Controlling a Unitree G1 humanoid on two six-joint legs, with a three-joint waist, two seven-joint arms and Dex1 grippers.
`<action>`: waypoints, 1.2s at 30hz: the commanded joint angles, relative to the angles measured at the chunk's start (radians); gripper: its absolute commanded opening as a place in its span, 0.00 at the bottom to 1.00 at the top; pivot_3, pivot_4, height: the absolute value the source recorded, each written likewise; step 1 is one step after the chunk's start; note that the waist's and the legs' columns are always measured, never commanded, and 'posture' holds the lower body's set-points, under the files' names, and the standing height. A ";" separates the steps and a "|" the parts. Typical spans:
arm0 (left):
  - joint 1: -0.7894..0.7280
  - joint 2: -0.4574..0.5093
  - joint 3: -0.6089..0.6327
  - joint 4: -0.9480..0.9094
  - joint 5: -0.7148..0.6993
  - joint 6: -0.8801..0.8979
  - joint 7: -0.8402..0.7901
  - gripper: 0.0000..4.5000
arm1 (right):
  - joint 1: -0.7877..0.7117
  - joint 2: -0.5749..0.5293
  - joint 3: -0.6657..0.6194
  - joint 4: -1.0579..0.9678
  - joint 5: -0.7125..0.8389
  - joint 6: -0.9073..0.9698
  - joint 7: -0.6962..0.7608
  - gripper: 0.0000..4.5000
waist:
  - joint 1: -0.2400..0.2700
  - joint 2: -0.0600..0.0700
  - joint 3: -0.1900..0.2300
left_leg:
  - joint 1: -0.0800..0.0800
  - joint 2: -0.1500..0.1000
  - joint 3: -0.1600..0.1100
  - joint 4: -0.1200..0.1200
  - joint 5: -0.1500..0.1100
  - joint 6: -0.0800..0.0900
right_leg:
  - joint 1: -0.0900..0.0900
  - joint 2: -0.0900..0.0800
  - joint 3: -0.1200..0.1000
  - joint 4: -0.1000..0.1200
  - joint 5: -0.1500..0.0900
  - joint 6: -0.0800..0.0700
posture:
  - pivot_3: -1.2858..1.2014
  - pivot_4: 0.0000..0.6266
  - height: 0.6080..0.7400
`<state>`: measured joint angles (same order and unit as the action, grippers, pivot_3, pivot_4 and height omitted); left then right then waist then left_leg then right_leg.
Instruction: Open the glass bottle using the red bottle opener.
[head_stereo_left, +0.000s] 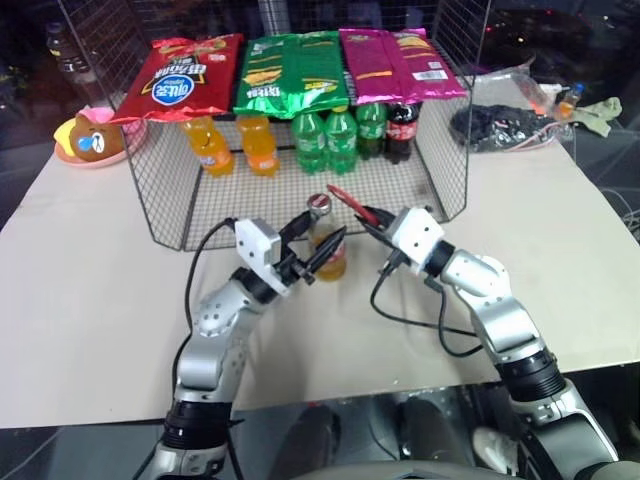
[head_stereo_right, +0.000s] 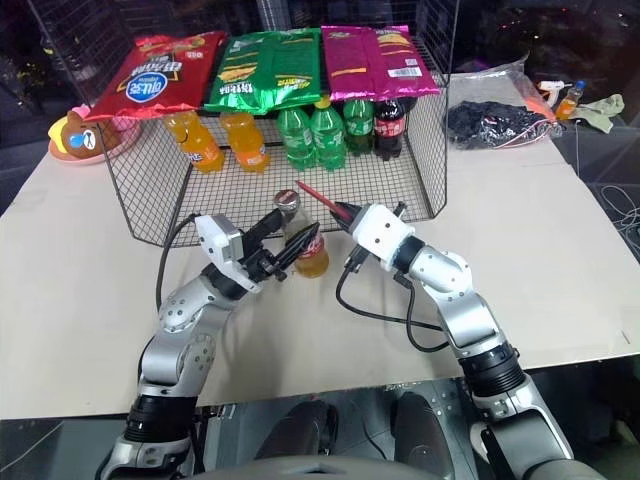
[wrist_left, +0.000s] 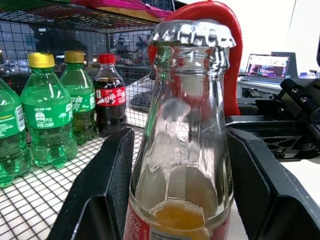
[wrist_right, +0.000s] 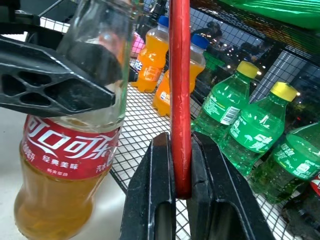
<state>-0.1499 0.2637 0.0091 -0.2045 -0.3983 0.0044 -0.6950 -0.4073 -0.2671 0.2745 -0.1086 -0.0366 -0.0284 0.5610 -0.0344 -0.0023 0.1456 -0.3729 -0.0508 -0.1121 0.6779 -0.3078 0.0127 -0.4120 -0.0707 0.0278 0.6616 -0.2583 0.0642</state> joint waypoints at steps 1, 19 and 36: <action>-0.017 -0.010 0.008 -0.013 -0.021 -0.048 -0.015 0.53 | -0.013 0.006 -0.006 -0.042 0.018 -0.012 0.009 0.00 | 0.000 0.000 0.000 | 0.000 0.000 0.000 0.000 0.000 0.000 | 0.000 0.000 0.000 0.000 0.000 0.000 | 0.52 0.24 1.00; -0.030 0.000 -0.002 0.015 0.000 -0.045 -0.022 0.53 | -0.076 -0.039 0.057 0.070 -0.246 -0.304 -0.105 0.00 | 0.001 0.000 0.000 | 0.000 0.000 0.000 0.000 0.000 0.000 | 0.000 0.000 0.000 0.000 0.000 0.000 | 0.52 0.24 1.00; -0.046 0.002 -0.008 0.031 -0.007 -0.028 -0.027 0.53 | -0.199 -0.029 0.118 0.420 -0.593 -0.708 -0.507 0.00 | -0.002 0.000 0.000 | 0.001 0.000 0.002 0.000 0.000 0.000 | 0.000 0.001 0.001 0.001 0.000 0.000 | 0.52 0.24 1.00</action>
<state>-0.1726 0.2658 0.0094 -0.1603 -0.3984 -0.0212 -0.7185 -0.5863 -0.3113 0.3367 0.3014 -0.5812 -0.6774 0.0759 -0.0366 -0.0023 0.1454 -0.3720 -0.0510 -0.1102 0.6782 -0.3074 0.0122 -0.4119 -0.0701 0.0289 0.6628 -0.2583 0.0642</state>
